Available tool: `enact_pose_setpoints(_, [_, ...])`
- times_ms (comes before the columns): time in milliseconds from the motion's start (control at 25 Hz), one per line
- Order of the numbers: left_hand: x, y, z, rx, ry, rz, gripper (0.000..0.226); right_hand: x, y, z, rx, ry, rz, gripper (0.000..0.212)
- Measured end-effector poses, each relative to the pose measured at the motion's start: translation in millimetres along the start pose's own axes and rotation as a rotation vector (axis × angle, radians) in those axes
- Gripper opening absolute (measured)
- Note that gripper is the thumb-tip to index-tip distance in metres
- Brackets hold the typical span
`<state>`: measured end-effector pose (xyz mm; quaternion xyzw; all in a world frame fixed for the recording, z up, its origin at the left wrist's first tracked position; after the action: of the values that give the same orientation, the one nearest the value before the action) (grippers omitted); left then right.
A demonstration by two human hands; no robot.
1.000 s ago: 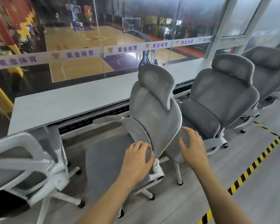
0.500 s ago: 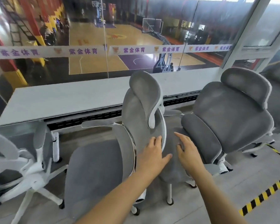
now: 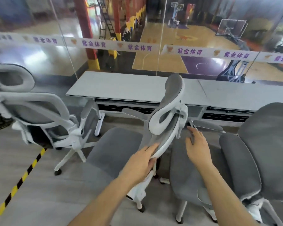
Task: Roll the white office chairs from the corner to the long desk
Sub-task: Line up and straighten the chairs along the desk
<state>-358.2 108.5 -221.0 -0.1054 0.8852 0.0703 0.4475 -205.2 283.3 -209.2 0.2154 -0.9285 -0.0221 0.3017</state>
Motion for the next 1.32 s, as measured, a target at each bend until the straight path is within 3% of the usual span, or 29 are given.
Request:
enact_pose_setpoints(160, [21.6,-46.2,-37.9,-0.223,0.007,-0.044,0.030,21.0,22.9,-8.8,-0.090,0.128,-0.001,0.028])
enact_pose_setpoints(280, [22.0,-62.5,-60.1,-0.436,0.181,-0.066,0.032,39.3,30.4,-17.0,-0.137,0.132,-0.031,0.032])
enact_pose_setpoints(440, [14.8,-76.4,-63.7,-0.580,0.366,-0.036,0.029,50.2,45.0,-5.2,-0.049,-0.014,-0.114,0.037])
enact_pose_setpoints(560, [20.6,-83.5,-62.6,-0.635,0.420,-0.122,0.033,52.1,53.1,17.5,0.044,-0.214,-0.243,0.055])
enact_pose_setpoints(680, [31.5,-85.9,-62.4,-0.685,0.415,-0.190,0.040,45.7,55.9,24.5,-0.008,-0.338,-0.281,0.052])
enact_pose_setpoints(920, [51.7,-79.8,-86.9,-0.696,0.428,-0.155,0.045,37.3,42.8,27.4,-0.070,-0.384,-0.162,0.043])
enact_pose_setpoints(1080, [87.1,-75.7,-135.4,-0.598,0.439,-0.068,0.046,52.4,22.3,42.3,-0.080,-0.413,-0.172,0.040])
enact_pose_setpoints(1200, [120.5,-62.0,-182.3,-0.538,0.437,-0.096,0.051,70.5,20.0,52.4,-0.097,-0.321,-0.125,0.030])
enact_pose_setpoints(1320, [140.6,-42.3,-211.2,-0.496,0.399,-0.144,0.053,89.5,17.8,77.9,-0.118,-0.354,-0.126,0.056])
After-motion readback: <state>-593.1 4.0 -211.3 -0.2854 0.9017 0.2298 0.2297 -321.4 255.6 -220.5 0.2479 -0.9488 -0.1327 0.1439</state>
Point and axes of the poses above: each hand's wrist, its own y-axis towards the middle knuckle, its own z-axis out of the palm, x = y × z, the point moved 10 cm from there along y, towards the middle knuckle, and after that the axes turned 14 degrees about -y, right-handed, at the moved point
